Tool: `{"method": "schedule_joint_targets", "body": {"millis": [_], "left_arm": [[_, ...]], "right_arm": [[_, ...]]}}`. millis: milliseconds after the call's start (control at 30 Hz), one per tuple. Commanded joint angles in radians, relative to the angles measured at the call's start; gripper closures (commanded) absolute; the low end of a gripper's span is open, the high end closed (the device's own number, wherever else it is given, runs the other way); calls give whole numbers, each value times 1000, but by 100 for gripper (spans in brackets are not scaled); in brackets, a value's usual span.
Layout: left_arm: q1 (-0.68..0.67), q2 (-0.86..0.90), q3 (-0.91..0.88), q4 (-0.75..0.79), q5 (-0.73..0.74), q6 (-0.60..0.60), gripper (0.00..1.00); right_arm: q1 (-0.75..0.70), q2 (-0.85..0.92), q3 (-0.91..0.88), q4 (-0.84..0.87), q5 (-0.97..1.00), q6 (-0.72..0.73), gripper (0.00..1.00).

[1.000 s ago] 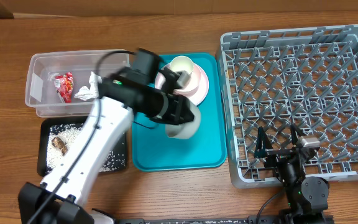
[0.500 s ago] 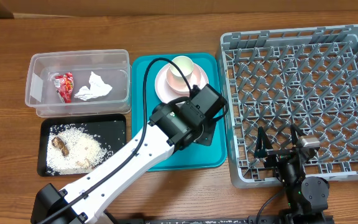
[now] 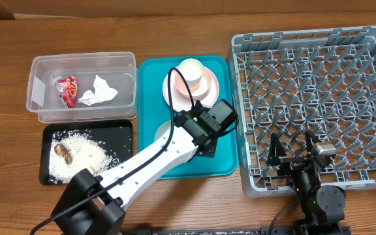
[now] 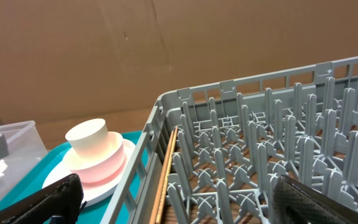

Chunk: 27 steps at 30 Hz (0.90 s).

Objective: Sort waste into correct bins and load items into the dishwasher

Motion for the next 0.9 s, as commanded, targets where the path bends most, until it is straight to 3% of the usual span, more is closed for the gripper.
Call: {"method": "schedule_joint_targets", "body": {"millis": [0, 167, 533, 700, 767, 867], "left_arm": [[5, 11, -3, 3, -26, -16, 96], [15, 11, -3, -14, -120, -13, 96], [89, 11, -6, 37, -125, -13, 96], [89, 11, -6, 55, -121, -13, 91], [89, 11, -6, 56, -122, -13, 82], [89, 11, -6, 62, -121, -13, 59]], "right_arm": [[1, -12, -10, 7, 2, 1, 0], [1, -12, -10, 7, 2, 1, 0], [1, -12, -10, 7, 2, 1, 0], [1, -12, -10, 14, 73, -33, 0], [0, -12, -10, 16, 87, -37, 0], [0, -12, -10, 21, 84, -29, 0]]}}
